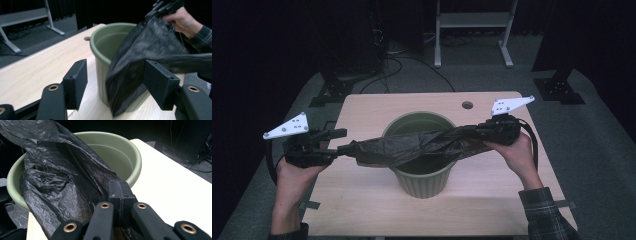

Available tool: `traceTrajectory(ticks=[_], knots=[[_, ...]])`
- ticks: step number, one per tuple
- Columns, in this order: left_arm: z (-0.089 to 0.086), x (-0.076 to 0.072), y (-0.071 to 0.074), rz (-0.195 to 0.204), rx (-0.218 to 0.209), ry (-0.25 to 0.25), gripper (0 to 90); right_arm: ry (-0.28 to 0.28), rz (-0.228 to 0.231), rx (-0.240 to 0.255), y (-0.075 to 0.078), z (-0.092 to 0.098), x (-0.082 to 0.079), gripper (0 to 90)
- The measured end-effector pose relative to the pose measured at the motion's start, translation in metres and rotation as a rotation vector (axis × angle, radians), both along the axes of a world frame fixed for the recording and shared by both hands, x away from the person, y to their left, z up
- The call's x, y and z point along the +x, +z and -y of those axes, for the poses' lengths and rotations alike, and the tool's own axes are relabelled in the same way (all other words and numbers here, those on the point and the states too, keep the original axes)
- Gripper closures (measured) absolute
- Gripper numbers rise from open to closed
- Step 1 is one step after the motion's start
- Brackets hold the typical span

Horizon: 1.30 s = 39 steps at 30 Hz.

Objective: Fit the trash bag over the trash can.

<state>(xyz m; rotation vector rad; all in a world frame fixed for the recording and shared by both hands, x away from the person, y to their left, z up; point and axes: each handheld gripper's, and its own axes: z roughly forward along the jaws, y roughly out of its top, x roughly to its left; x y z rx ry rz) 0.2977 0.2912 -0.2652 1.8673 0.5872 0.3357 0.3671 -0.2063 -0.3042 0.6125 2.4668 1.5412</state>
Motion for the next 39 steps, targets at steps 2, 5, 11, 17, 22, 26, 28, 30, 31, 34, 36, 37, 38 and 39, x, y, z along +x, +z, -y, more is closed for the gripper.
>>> traceTrajectory(ticks=[2, 5, 11, 17, 22, 26, 28, 30, 31, 34, 36, 37, 38, 39], knots=[[0.003, 0.000, 0.008, 0.017, 0.002, -0.008, 33.6, -0.004, 0.000, -0.008, 0.000, -0.002, 0.000, 89.7], [0.017, -0.001, 0.023, 0.047, -0.001, -0.036, 32.3, -0.001, -0.002, -0.012, 0.001, -0.005, 0.001, 89.7], [0.055, 0.003, 0.036, 0.060, 0.032, -0.115, 31.3, -0.003, -0.006, -0.011, 0.000, -0.007, 0.002, 89.7], [0.089, 0.005, 0.022, 0.032, 0.080, -0.196, 27.9, -0.007, -0.010, -0.013, 0.000, -0.005, 0.003, 89.7], [0.102, 0.005, 0.011, 0.012, 0.110, -0.227, 24.5, -0.015, -0.019, -0.022, -0.002, -0.004, 0.006, 89.7], [0.106, 0.004, 0.002, -0.004, 0.129, -0.236, 21.3, -0.024, -0.029, -0.019, -0.003, -0.003, 0.008, 89.7], [0.105, 0.004, -0.003, -0.012, 0.138, -0.239, 19.9, -0.027, -0.033, -0.020, -0.004, -0.003, 0.010, 89.7], [0.104, 0.004, -0.007, -0.018, 0.139, -0.236, 19.4, -0.028, -0.035, -0.021, -0.004, -0.003, 0.010, 89.7], [0.103, 0.004, -0.009, -0.018, 0.141, -0.229, 19.5, -0.029, -0.037, -0.022, -0.004, -0.003, 0.011, 89.7], [0.099, 0.007, -0.012, -0.020, 0.158, -0.197, 21.9, -0.030, -0.037, -0.023, -0.005, -0.003, 0.011, 89.7], [0.096, 0.010, -0.014, -0.021, 0.164, -0.187, 27.5, -0.029, -0.037, -0.021, -0.004, -0.003, 0.010, 89.7], [0.095, 0.011, -0.014, -0.021, 0.164, -0.181, 32.7, -0.028, -0.036, -0.020, -0.004, -0.003, 0.010, 89.7], [0.094, 0.013, -0.014, -0.017, 0.168, -0.173, 35.7, -0.027, -0.036, -0.019, -0.004, -0.003, 0.010, 89.7], [0.092, 0.014, -0.014, -0.019, 0.166, -0.166, 41.2, -0.027, -0.035, -0.017, -0.004, -0.003, 0.010, 89.7]])
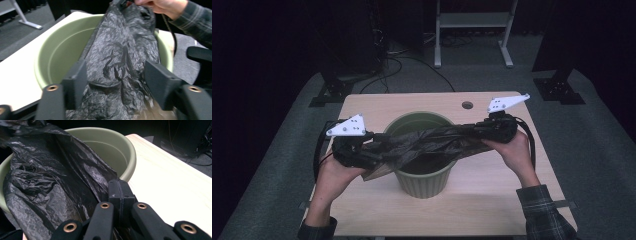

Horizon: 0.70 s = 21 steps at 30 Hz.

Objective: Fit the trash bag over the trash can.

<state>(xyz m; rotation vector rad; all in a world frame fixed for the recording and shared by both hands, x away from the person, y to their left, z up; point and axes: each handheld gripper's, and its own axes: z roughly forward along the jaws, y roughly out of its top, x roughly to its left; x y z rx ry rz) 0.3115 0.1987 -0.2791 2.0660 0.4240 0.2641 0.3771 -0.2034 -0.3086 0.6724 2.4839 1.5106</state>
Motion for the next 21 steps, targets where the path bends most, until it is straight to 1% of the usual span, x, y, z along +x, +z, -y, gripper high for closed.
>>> traceTrajectory(ticks=[1, 4, 6, 8, 12, 15, 17, 20, 21], knots=[[-0.001, 0.001, 0.000, -0.002, -0.004, 0.005, 47.2, 0.001, 0.001, 0.001, 0.000, 0.000, 0.000, 89.7], [-0.005, 0.005, 0.000, -0.009, -0.014, 0.020, 58.8, 0.001, 0.000, 0.004, 0.000, 0.000, 0.000, 89.7], [-0.007, 0.008, -0.001, -0.018, -0.028, 0.021, 63.8, 0.001, 0.001, 0.006, 0.000, 0.001, 0.000, 89.7], [-0.009, 0.010, 0.000, -0.034, -0.056, 0.017, 64.0, 0.001, 0.002, 0.008, 0.001, 0.001, -0.001, 89.7], [-0.013, 0.013, 0.002, -0.044, -0.096, 0.017, 64.1, 0.002, 0.004, 0.013, 0.002, 0.002, -0.002, 89.7], [-0.015, 0.015, 0.004, -0.047, -0.109, 0.018, 66.6, 0.004, 0.008, 0.015, 0.002, 0.002, -0.002, 89.7], [-0.015, 0.017, 0.005, -0.048, -0.112, 0.014, 70.9, 0.004, 0.008, 0.013, 0.002, 0.001, -0.002, 89.6], [-0.015, 0.021, 0.007, -0.058, -0.139, 0.002, 70.4, 0.008, 0.009, 0.014, 0.002, 0.001, -0.002, 89.6], [-0.014, 0.022, 0.008, -0.058, -0.141, 0.004, 70.3, 0.009, 0.010, 0.014, 0.002, 0.000, -0.002, 89.7]])
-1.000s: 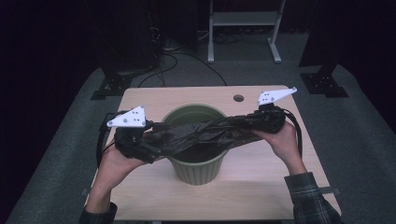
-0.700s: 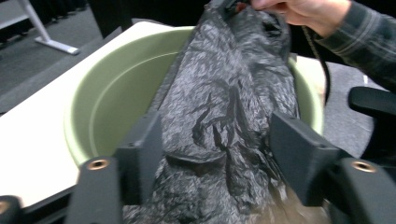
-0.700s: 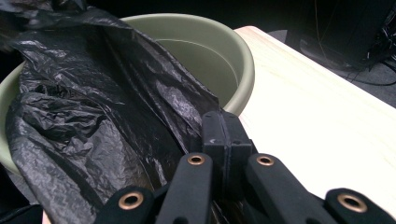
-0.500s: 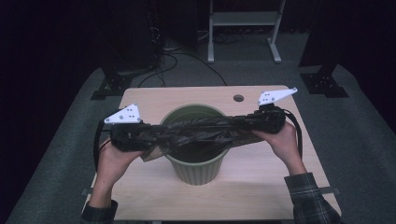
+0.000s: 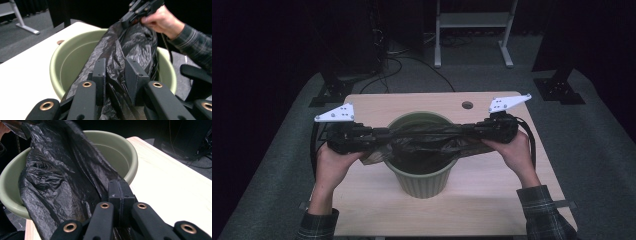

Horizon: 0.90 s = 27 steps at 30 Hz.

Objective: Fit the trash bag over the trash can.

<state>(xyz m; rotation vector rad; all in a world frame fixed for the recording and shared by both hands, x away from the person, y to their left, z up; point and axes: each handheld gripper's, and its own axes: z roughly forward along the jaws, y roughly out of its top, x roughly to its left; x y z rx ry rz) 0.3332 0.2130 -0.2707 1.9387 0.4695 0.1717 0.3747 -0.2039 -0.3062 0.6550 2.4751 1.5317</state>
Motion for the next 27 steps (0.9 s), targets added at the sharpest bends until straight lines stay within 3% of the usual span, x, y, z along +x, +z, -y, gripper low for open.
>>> traceTrajectory(ticks=[7, 11, 17, 22, 27], knots=[[0.002, 0.007, 0.005, 0.011, 0.001, 0.008, 79.1, 0.002, 0.001, 0.000, 0.001, -0.001, -0.001, 89.7], [0.002, 0.011, 0.003, 0.015, 0.004, 0.023, 89.6, -0.002, 0.002, 0.005, 0.001, 0.000, -0.001, 89.7], [-0.004, 0.022, 0.001, 0.021, -0.010, 0.063, 89.9, -0.015, -0.016, 0.049, 0.003, 0.003, 0.001, 89.7], [-0.010, 0.036, 0.000, 0.031, -0.026, 0.105, 89.9, -0.043, -0.005, 0.057, 0.004, 0.003, 0.006, 89.7], [-0.011, 0.051, -0.003, 0.037, -0.012, 0.141, 89.9, -0.070, 0.011, 0.065, 0.004, -0.001, 0.014, 89.7]])
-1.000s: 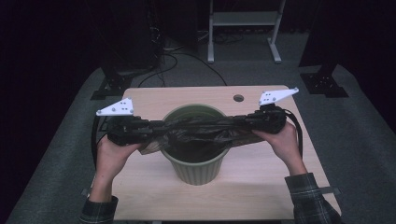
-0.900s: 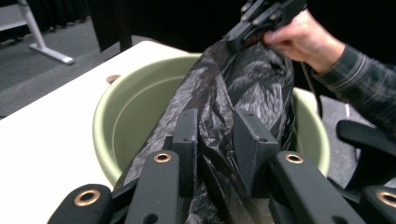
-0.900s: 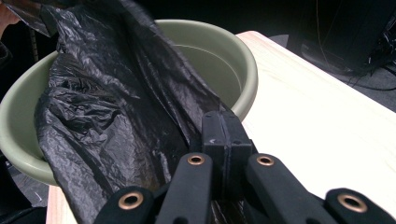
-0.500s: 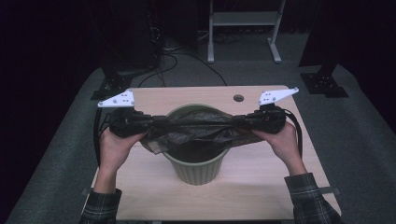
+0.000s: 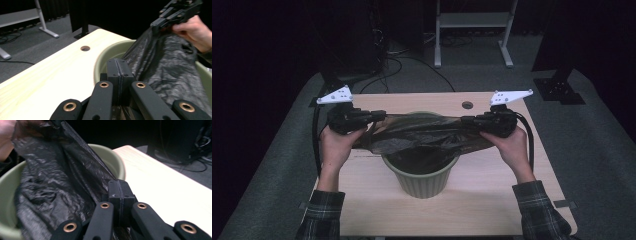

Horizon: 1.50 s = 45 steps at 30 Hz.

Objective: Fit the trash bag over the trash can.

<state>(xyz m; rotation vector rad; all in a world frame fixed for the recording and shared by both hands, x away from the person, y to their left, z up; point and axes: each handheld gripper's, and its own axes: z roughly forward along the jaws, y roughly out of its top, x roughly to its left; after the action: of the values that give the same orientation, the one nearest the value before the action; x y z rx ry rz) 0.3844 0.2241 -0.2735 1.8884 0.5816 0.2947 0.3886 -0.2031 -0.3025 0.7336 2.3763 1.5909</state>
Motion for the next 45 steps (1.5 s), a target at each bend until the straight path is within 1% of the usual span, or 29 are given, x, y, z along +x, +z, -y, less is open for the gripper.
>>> traceTrajectory(ticks=[4, 5, 6, 8, 10, 14, 15, 16, 18, 22, 24, 27, 28, 29, 33, 35, 38, 39, 40, 42, 43, 44, 45], knots=[[0.001, 0.015, -0.006, 0.000, 0.014, 0.034, 89.9, -0.042, 0.008, 0.001, -0.001, -0.005, 0.011, 89.7], [0.001, 0.019, -0.008, 0.000, 0.024, 0.044, 90.0, -0.056, 0.015, 0.000, -0.002, -0.006, 0.013, 89.7], [0.002, 0.022, -0.010, -0.001, 0.030, 0.049, 89.9, -0.081, 0.019, -0.005, -0.004, -0.007, 0.017, 89.7], [0.003, 0.029, -0.014, -0.010, 0.039, 0.058, 89.9, -0.103, 0.009, -0.004, -0.009, -0.009, 0.025, 89.7], [0.005, 0.033, -0.019, -0.014, 0.057, 0.073, 89.9, -0.127, -0.001, -0.019, -0.016, -0.012, 0.032, 89.7], [0.007, 0.041, -0.032, -0.042, 0.064, 0.091, 89.9, -0.157, -0.027, -0.044, -0.030, -0.017, 0.042, 89.7], [0.007, 0.042, -0.035, -0.051, 0.068, 0.095, 90.0, -0.159, -0.034, -0.048, -0.033, -0.018, 0.044, 89.7], [0.008, 0.044, -0.040, -0.064, 0.086, 0.103, 90.0, -0.161, -0.038, -0.054, -0.035, -0.019, 0.045, 89.7], [0.007, 0.046, -0.050, -0.085, 0.100, 0.103, 90.0, -0.163, -0.052, -0.069, -0.042, -0.023, 0.046, 89.7], [0.004, 0.047, -0.069, -0.121, 0.105, 0.109, 90.0, -0.159, -0.077, -0.102, -0.058, -0.028, 0.047, 89.7], [0.002, 0.046, -0.077, -0.136, 0.107, 0.109, 90.0, -0.156, -0.080, -0.117, -0.063, -0.030, 0.046, 89.7], [-0.001, 0.045, -0.089, -0.163, 0.107, 0.108, 90.0, -0.152, -0.098, -0.124, -0.072, -0.031, 0.045, 89.7], [-0.001, 0.044, -0.096, -0.179, 0.109, 0.104, 90.0, -0.150, -0.100, -0.124, -0.074, -0.031, 0.044, 89.7], [-0.001, 0.045, -0.099, -0.183, 0.123, 0.102, 90.0, -0.147, -0.108, -0.128, -0.078, -0.031, 0.043, 89.6], [0.000, 0.045, -0.118, -0.222, 0.143, 0.101, 90.0, -0.138, -0.131, -0.148, -0.092, -0.034, 0.042, 89.7], [0.000, 0.045, -0.126, -0.234, 0.156, 0.101, 90.0, -0.136, -0.149, -0.157, -0.100, -0.036, 0.042, 89.7], [-0.001, 0.044, -0.129, -0.240, 0.161, 0.103, 90.0, -0.130, -0.167, -0.163, -0.108, -0.037, 0.042, 89.3], [-0.002, 0.044, -0.129, -0.239, 0.157, 0.103, 90.0, -0.129, -0.165, -0.166, -0.109, -0.037, 0.042, 85.7], [-0.002, 0.043, -0.128, -0.238, 0.154, 0.106, 90.0, -0.130, -0.166, -0.166, -0.109, -0.036, 0.042, 80.2], [-0.003, 0.043, -0.126, -0.232, 0.151, 0.102, 90.0, -0.143, -0.160, -0.157, -0.104, -0.033, 0.041, 76.3], [-0.004, 0.043, -0.126, -0.232, 0.153, 0.104, 90.0, -0.163, -0.138, -0.149, -0.097, -0.028, 0.039, 73.9], [-0.004, 0.043, -0.125, -0.234, 0.151, 0.104, 90.0, -0.170, -0.132, -0.145, -0.094, -0.026, 0.039, 74.0], [-0.004, 0.043, -0.125, -0.233, 0.150, 0.105, 90.0, -0.183, -0.117, -0.126, -0.087, -0.019, 0.037, 73.9]])
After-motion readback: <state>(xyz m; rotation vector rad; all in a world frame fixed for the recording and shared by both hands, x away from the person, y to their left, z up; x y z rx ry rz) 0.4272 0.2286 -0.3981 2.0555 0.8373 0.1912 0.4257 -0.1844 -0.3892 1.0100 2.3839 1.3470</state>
